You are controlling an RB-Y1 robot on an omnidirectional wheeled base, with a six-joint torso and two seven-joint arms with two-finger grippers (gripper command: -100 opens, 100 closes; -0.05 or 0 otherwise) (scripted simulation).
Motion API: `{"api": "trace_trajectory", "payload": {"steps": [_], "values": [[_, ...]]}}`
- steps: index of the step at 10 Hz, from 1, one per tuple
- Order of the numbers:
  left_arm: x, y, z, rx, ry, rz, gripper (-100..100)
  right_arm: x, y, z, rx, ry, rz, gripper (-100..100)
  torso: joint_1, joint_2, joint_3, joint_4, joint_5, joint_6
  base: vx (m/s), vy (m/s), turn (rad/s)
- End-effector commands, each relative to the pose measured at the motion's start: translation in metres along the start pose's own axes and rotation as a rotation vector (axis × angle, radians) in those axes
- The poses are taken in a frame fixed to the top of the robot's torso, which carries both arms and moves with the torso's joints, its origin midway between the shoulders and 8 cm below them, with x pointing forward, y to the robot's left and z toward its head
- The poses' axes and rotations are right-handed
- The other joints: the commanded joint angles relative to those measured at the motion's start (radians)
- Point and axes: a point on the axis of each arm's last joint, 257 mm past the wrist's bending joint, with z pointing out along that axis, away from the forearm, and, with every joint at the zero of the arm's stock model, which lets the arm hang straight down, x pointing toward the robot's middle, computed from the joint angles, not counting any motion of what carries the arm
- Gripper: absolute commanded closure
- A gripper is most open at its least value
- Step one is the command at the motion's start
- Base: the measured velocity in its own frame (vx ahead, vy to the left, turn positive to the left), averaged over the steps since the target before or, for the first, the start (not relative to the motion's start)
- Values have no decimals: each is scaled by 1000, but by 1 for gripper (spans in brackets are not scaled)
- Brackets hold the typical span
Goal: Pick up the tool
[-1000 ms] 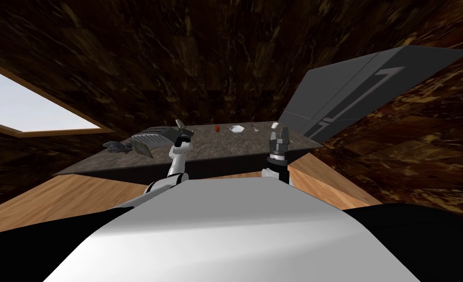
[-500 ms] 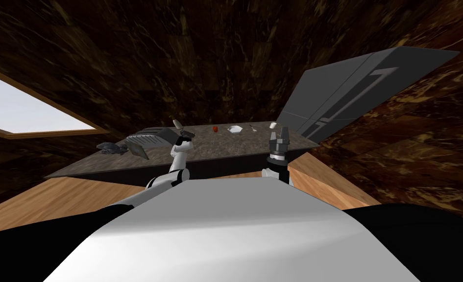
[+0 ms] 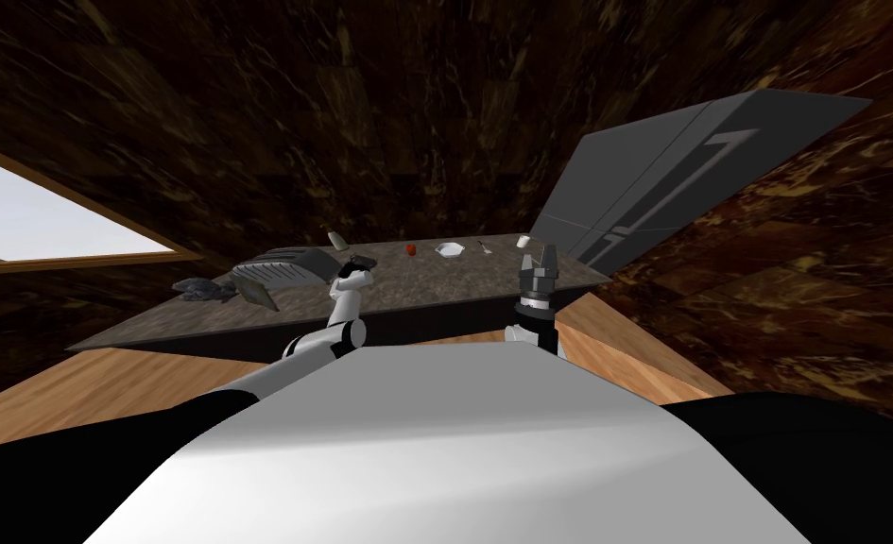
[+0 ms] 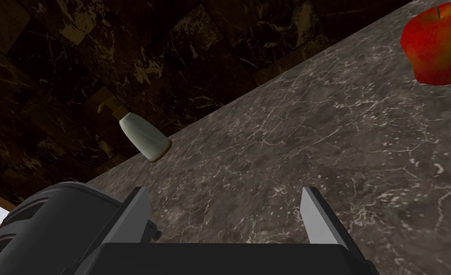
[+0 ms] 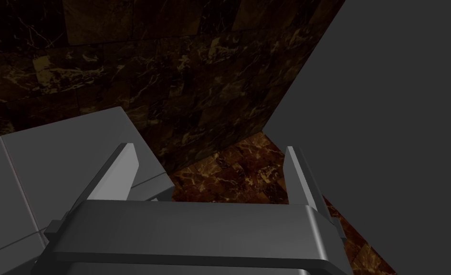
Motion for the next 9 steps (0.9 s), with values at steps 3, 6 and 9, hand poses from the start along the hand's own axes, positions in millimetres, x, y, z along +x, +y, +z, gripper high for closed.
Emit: {"api": "trace_trajectory", "payload": {"steps": [3, 6, 9], "values": [[-24, 21, 7, -52, -79, -63, -100, 0, 0, 0, 0, 0, 0, 0, 1, 0, 0, 0, 0, 0, 14, -37, -18], [-37, 35, 10, -88, -132, -116, -100, 0, 0, 0, 0, 0, 0, 0, -2, 0, 0, 0, 0, 0, 17, -57, -15], [-55, 62, 11, -158, -225, -216, -100, 0, 0, 0, 0, 0, 0, 0, 0, 0, 0, 0, 0, 0, 22, -54, -28]]}}
